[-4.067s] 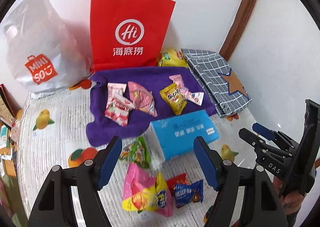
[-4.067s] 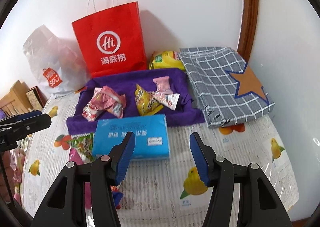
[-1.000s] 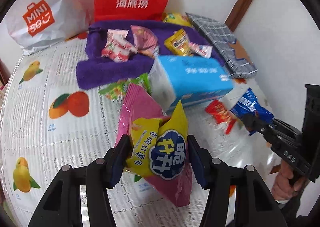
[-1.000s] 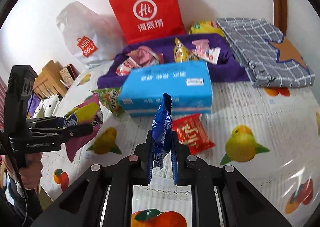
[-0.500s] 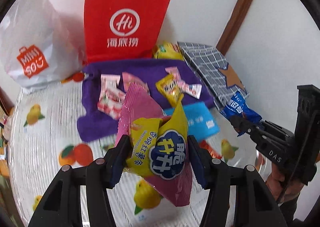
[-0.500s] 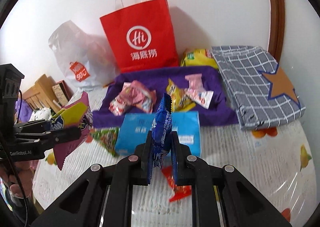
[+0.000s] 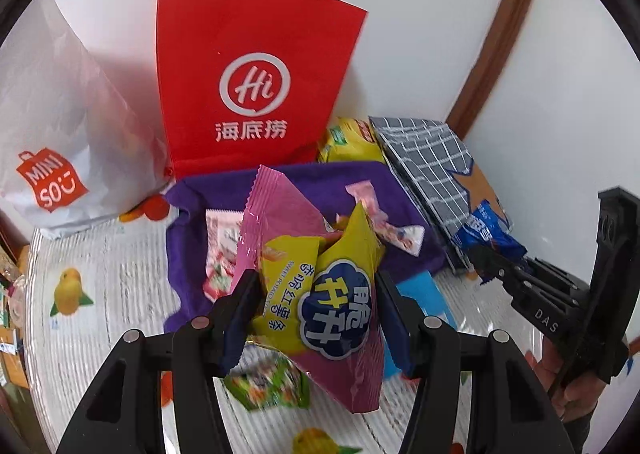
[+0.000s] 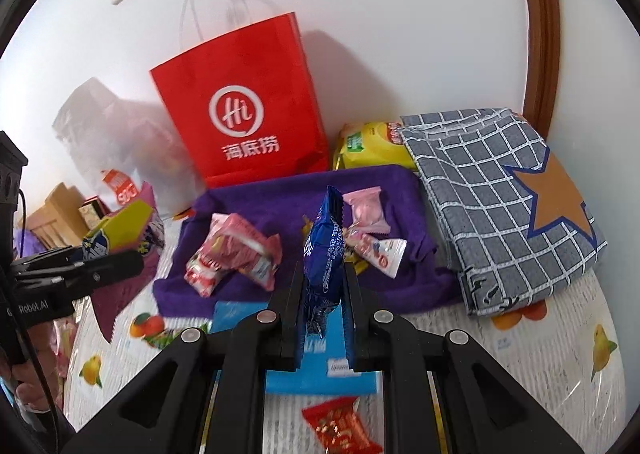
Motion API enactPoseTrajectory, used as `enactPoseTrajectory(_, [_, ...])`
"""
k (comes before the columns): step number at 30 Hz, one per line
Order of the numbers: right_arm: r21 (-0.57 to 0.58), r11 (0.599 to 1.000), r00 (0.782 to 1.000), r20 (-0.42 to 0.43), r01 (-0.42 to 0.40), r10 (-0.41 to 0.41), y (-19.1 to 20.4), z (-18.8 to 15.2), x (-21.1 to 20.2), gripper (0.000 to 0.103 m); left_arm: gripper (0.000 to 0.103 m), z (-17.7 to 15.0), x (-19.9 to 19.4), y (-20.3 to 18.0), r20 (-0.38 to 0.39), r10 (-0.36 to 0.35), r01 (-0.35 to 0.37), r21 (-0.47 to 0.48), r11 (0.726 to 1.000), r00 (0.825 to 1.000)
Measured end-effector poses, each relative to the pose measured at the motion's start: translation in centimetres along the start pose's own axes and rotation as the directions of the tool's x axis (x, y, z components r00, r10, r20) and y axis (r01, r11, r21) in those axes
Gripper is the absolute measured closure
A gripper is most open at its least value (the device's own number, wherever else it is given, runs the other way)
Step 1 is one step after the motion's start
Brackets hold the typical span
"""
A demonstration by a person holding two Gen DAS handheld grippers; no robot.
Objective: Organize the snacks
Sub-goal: 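Lift both held packets and carry them toward the purple towel, then lower the blue packet onto the towel and open the right gripper while the left lowers its bag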
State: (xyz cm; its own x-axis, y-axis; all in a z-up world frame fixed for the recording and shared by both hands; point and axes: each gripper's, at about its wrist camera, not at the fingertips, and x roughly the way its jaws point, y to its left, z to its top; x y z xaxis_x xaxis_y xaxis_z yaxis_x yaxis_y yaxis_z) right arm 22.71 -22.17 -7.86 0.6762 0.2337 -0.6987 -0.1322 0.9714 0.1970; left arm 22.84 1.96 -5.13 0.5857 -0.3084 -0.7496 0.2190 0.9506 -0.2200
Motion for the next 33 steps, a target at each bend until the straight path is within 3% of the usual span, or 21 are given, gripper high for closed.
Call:
enactPoseTrajectory(9, [0.041,0.999,0.999,-0.015,0.034,-0.034,-0.6,2.2,3.5,0.088,0.048,2.7,3.2,3.1,-0.011,0.053,-0.053,-0.029,0.998,0.999])
enactPoseTrajectory(20, [0.039,0.997,0.997,-0.049,0.064,-0.062,-0.8,3.4,8.1,0.088,0.048,3.1,6.7,6.5,-0.036,0.148,-0.150,-0.059,0.987,0.988])
enactPoseTrajectory(33, [0.014,0.998,0.991,-0.123,0.055,-0.052,0.1,3.0,12.5,0.088,0.048,2.8,8.4,7.3,-0.084,0.117,-0.124,-0.083,0.989,0.990])
